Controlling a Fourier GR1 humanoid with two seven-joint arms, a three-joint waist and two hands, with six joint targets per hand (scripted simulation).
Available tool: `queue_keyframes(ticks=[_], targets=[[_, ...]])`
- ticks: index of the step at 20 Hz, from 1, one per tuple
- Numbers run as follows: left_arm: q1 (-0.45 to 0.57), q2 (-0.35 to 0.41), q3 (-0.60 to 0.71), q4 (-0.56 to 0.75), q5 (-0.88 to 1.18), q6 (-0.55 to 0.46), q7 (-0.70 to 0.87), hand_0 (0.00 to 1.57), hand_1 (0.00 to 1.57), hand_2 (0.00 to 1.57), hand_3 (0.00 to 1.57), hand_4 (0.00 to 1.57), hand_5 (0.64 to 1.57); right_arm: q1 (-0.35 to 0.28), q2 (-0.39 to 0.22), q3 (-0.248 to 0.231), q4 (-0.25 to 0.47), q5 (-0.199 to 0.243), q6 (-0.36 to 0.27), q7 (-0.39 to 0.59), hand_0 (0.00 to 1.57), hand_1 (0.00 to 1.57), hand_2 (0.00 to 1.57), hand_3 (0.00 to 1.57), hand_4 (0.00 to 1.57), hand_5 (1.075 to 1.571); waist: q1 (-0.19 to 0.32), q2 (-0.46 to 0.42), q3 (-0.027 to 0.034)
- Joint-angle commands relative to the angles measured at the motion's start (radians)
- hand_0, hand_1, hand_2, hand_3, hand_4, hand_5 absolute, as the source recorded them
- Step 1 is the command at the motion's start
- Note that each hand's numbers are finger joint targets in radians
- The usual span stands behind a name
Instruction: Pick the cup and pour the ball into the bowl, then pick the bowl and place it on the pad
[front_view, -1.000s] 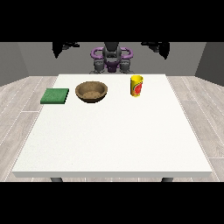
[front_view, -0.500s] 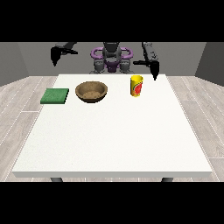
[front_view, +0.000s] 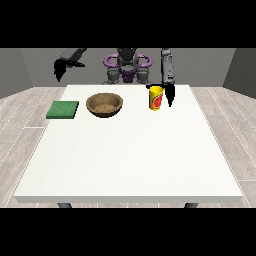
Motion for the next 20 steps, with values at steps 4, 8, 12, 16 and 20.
queue_keyframes(ticks=[4, 8, 12, 16, 20], targets=[[-0.069, 0.008, 0.011, 0.236, -0.021, 0.029, -0.13, 0.0, 0.0, 0.0, 0.0, 0.0, 1.52, 0.03, 0.034, 0.029, 0.008, 0.028, 0.0, -0.019, 0.0, 0.0, 0.0, 0.0, 0.0, 1.571, -0.021, -0.023, -0.0003], [-0.164, 0.031, 0.041, 0.326, -0.007, 0.047, -0.162, 0.0, 0.0, 0.0, 0.0, 0.0, 1.523, -0.016, 0.07, 0.065, -0.001, 0.077, -0.058, -0.018, 0.0, 0.0, 0.0, 0.0, 0.0, 1.571, -0.024, 0.021, -0.0006], [-0.141, 0.021, 0.051, 0.426, -0.003, 0.038, -0.288, 0.0, 0.0, 0.0, 0.0, 0.0, 1.559, 0.009, 0.011, 0.032, -0.028, 0.028, 0.019, 0.007, 0.0, 0.0, 0.0, 0.0, 0.0, 1.571, -0.045, 0.027, -0.0007], [-0.086, -0.017, -0.017, 0.332, -0.148, 0.313, -0.347, 1.29, 1.29, 1.57, 1.57, 1.4, 1.268, -0.069, -0.038, -0.044, 0.071, -0.003, 0.029, -0.053, 0.0, 0.0, 0.0, 0.0, 0.0, 1.57, -0.038, 0.082, 0.0008], [-0.095, -0.028, 0.004, 0.361, -0.161, 0.385, -0.33, 1.32, 1.32, 1.57, 1.57, 1.48, 1.25, -0.046, -0.036, -0.023, 0.003, 0.0, 0.035, -0.031, 0.0, 0.0, 0.0, 0.0, 0.0, 1.57, -0.101, 0.091, -0.0006]])
